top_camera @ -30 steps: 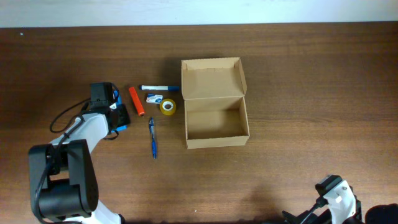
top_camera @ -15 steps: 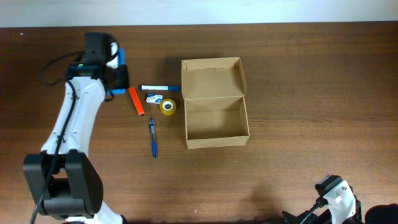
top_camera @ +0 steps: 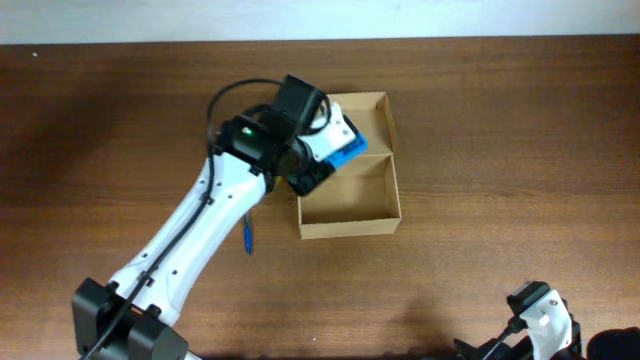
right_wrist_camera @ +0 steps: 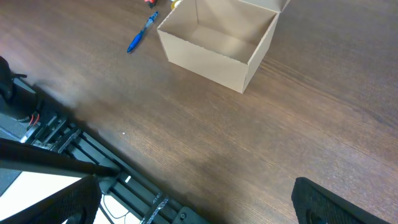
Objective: Pack container
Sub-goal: 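Carry the blue duster into the box and release it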
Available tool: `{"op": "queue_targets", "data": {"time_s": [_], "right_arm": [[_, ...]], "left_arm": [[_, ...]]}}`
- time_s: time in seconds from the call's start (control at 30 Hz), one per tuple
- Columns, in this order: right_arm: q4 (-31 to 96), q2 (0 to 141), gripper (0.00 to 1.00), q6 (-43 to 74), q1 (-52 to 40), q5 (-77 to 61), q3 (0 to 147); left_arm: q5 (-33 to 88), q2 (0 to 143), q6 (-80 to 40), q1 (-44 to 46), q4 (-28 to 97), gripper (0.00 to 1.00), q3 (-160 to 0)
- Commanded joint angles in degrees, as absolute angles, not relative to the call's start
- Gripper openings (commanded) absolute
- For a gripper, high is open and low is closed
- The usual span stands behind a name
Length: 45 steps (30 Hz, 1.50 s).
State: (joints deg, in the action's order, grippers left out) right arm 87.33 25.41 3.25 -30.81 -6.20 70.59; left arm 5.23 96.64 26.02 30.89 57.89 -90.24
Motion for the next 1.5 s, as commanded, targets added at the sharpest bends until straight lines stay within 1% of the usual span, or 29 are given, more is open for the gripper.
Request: {"op": "queue_targets", "data": {"time_s": [0.0,0.1,0.27,0.57,0.9,1.03,1.27,1.3,1.33,1.37,1.43,1.47], "right_arm": [[87.2,25.8,0.99,3.9,-31.1,-5.7,70.5],[87.2,25.8,0.99,3.9,-31.1,-5.7,70.5],[87.2,25.8,0.99,3.9,-31.1,-5.7,70.5],[87.2,25.8,0.99,3.9,-31.1,-5.7,70.5],[87.2,25.8,0.99,3.9,-31.1,-5.7,70.5],[87.2,25.8,0.99,3.9,-31.1,-5.7,70.5],[87.2,25.8,0.99,3.9,-31.1,-5.7,70.5],[87.2,25.8,0.99,3.9,-31.1,-5.7,70.5],[87.2,25.8,0.99,3.9,-31.1,-5.7,70.5],[87.2,25.8,0.99,3.9,-31.1,-5.7,70.5],[87.2,25.8,0.99,3.9,-31.1,-5.7,70.5],[87.2,25.8,0.99,3.9,-31.1,-5.7,70.5]], "left_arm": [[7.8,95.8,33.3,32.4,58.0,0.27,-90.2],[12.2,97.3,37.9,32.6,57.3,0.27,-89.1],[12.3,101.9,40.2,32.6,57.1,0.27,-88.8],[12.7,109.3,40.9,32.6,57.7,0.27,-88.8],[12.7,110.0,40.9,32.6,59.1,0.27,-88.7],[14.7,110.1,44.7,32.6,59.6,0.27,-87.7],[14.6,110.1,45.1,32.6,59.2,0.28,-87.4],[14.6,110.1,45.1,32.6,59.2,0.31,-87.4],[14.6,110.1,45.1,32.6,59.2,0.44,-87.4],[14.6,110.1,45.1,32.6,59.2,0.53,-87.4],[14.6,110.1,45.1,32.6,59.2,0.64,-87.4],[14.6,110.1,45.1,32.6,59.2,0.65,-87.4]]}}
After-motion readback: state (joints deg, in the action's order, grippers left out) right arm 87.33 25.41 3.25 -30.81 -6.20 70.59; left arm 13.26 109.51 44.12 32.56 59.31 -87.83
